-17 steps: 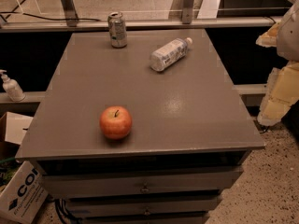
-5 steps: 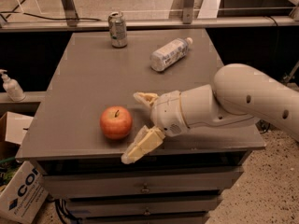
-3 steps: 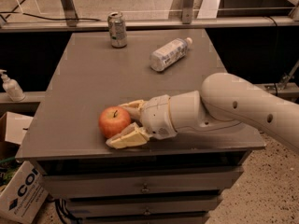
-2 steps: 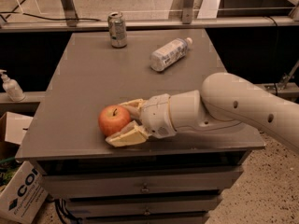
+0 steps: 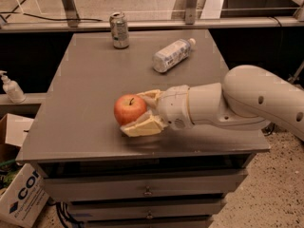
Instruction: Move apple near blue plastic bottle
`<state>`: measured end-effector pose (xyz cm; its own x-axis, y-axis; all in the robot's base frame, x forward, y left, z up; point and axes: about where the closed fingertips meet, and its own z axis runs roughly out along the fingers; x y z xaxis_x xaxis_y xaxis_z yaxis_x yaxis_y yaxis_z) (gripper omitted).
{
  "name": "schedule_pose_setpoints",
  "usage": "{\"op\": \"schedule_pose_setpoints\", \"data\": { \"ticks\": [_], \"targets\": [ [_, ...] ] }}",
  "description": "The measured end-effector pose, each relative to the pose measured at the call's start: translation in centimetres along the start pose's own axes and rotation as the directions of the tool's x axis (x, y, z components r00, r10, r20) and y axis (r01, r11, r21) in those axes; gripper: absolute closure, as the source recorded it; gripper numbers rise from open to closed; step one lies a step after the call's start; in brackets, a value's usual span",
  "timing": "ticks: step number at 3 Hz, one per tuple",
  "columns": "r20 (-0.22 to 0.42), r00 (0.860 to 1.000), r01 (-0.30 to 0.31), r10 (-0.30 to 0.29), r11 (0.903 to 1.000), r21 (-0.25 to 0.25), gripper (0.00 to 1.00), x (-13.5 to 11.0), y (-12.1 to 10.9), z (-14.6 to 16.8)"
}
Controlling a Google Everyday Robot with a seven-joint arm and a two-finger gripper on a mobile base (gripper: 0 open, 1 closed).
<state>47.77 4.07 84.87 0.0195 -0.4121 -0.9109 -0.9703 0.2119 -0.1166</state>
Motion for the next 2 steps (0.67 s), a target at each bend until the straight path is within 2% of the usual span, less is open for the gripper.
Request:
{"op": "schedule_pose_setpoints", "data": {
  "ticks": [1,2],
  "targets": [
    [-0.004,1.000,-0.016,0.017,0.9941,0.107,1.00,-0.16,-3.75,-4.82],
    [-0.004,1.000,-0.016,0.017,0.9941,0.107,1.00,-0.16,-3.75,-4.82]
  ]
}}
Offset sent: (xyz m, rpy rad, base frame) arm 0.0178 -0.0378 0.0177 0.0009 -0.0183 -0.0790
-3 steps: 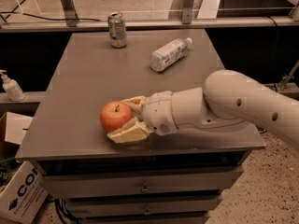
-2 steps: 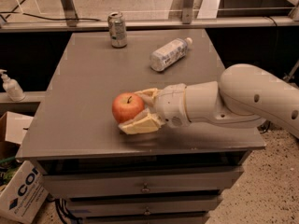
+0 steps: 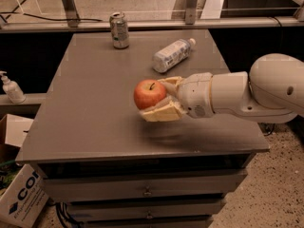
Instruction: Move apple near blue plastic bottle
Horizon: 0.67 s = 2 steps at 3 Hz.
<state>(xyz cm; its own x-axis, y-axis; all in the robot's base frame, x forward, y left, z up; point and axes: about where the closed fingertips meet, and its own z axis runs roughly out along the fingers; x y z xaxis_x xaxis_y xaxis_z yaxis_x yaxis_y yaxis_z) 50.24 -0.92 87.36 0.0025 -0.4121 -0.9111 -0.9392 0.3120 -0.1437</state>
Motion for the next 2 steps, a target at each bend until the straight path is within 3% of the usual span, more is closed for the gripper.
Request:
{"op": "schedule_pose_setpoints", "data": {
  "ticks": [1,2],
  "targets": [
    [-0.021,0.999,0.024,-0.024,0.9996,0.015,1.00,-0.2,-0.6,-0.4],
    [-0.058,0.997,0.062,-0.057,0.9939,0.092,1.00,0.0,-4.4,-2.5]
  ]
}}
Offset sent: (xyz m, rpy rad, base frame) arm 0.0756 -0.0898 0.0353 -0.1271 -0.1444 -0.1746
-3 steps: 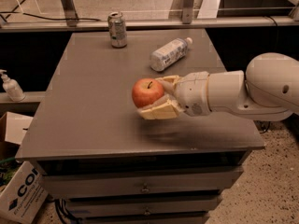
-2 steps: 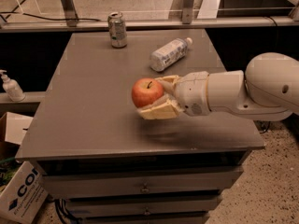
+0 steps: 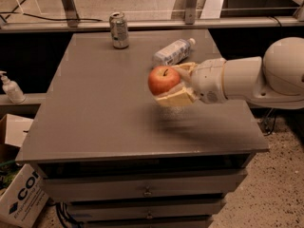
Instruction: Move apple near blue plastic bottle
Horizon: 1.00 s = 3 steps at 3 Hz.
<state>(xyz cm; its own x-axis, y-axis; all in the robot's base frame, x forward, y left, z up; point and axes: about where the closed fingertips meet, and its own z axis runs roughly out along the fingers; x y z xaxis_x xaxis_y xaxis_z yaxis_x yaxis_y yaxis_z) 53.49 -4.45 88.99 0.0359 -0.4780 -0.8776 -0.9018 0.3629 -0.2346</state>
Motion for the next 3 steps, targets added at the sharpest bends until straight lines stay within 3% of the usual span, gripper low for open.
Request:
{"op": "schedule_pose_setpoints", "data": {
  "ticks": [1,2,3],
  "targets": [
    [-0.032,0.999,0.018,-0.015,0.9951,0.097,1.00,1.1,-5.3,-2.3],
    [-0.069,0.998,0.019,-0.007,0.9856,0.168,1.00,3.0,-10.2,-3.6],
    [-0.104,0.994,0.007,0.015,0.9768,0.214,1.00,5.1,-13.7,-3.4]
  ]
}}
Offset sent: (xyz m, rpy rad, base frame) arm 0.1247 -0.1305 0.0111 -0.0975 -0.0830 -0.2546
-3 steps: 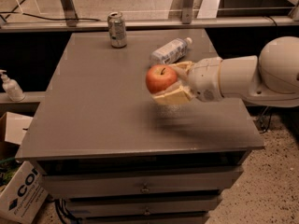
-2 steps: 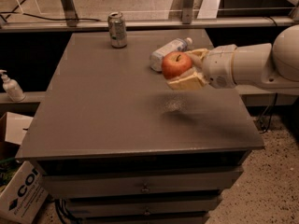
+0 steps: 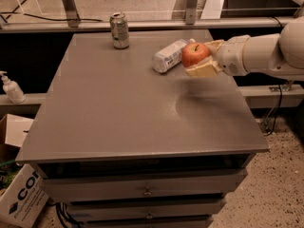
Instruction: Move apple near blue plastic bottle
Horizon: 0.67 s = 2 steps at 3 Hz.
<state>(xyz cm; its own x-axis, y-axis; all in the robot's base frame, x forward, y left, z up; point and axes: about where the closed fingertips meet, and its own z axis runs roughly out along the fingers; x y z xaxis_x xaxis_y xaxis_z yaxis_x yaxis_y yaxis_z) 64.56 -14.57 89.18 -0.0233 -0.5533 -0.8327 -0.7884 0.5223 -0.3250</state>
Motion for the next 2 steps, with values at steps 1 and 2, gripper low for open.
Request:
{"op": "schedule_pose_setpoints", "data": {
  "ticks": [1,2],
  "targets": [
    [-0.046,0.999,-0.013,0.015,0.9994,0.031,1.00,2.0,-2.6,1.9],
    [-0.086,0.996,-0.027,0.032,0.9977,0.063,1.00,3.8,-4.7,3.1]
  ]
}}
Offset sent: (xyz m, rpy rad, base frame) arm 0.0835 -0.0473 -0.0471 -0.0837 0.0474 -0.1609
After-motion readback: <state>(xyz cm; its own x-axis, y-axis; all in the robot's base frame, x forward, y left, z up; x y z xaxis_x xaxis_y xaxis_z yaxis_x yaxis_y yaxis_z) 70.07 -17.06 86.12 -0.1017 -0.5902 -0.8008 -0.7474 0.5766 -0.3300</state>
